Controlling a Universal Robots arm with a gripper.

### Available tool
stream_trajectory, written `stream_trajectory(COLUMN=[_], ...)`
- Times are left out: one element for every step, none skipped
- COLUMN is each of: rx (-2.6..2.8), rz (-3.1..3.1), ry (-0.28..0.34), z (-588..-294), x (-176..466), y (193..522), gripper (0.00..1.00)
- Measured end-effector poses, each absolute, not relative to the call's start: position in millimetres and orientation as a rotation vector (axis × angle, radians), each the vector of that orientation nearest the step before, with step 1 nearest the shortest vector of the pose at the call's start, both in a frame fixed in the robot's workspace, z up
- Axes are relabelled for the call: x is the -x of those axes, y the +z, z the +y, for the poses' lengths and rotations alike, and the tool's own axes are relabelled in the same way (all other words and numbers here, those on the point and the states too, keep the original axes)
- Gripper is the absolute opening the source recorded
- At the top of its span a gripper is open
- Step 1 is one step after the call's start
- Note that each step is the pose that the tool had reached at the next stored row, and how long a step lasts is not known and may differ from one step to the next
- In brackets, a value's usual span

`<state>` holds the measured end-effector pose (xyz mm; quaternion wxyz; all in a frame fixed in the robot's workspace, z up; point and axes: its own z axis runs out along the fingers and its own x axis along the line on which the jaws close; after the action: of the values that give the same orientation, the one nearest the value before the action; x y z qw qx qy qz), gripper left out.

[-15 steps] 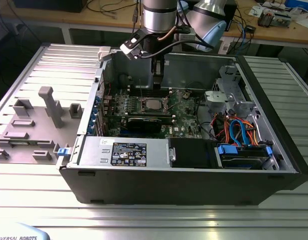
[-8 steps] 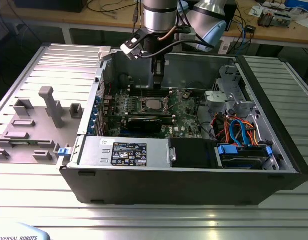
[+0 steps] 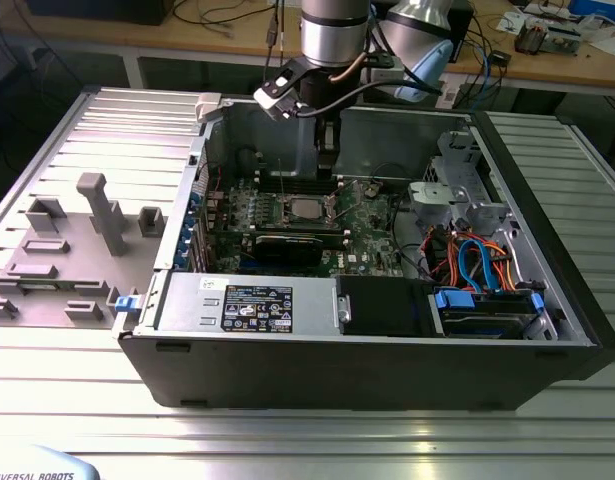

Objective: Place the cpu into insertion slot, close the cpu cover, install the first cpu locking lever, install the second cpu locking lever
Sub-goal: 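Close the cpu cover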

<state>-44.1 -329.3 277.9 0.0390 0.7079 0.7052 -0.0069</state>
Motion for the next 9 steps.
stream_trajectory(rx=[-2.171, -2.170, -2.170, -2.170, -2.170, -2.170, -2.170, -2.170, -2.170], rz=[2.162, 2.162, 2.162, 2.162, 2.162, 2.162, 2.162, 2.162, 2.162], ry=[-0.022, -0.022, -0.022, -0.023, -0.023, -0.023, -0.023, -0.023, -0.023], z=[-329.3, -329.3, -329.3, -329.3, -329.3, -329.3, -329.3, -329.2, -329.3], x=[41.5, 39.9, 38.4, 38.2, 38.1, 37.7, 36.8, 35.2, 32.8], y=[277.9, 278.0, 277.9, 277.9, 277.9, 277.9, 277.8, 277.7, 277.7], gripper=[0.11, 0.11, 0.11, 0.11, 0.11, 0.11, 0.11, 0.11, 0.11])
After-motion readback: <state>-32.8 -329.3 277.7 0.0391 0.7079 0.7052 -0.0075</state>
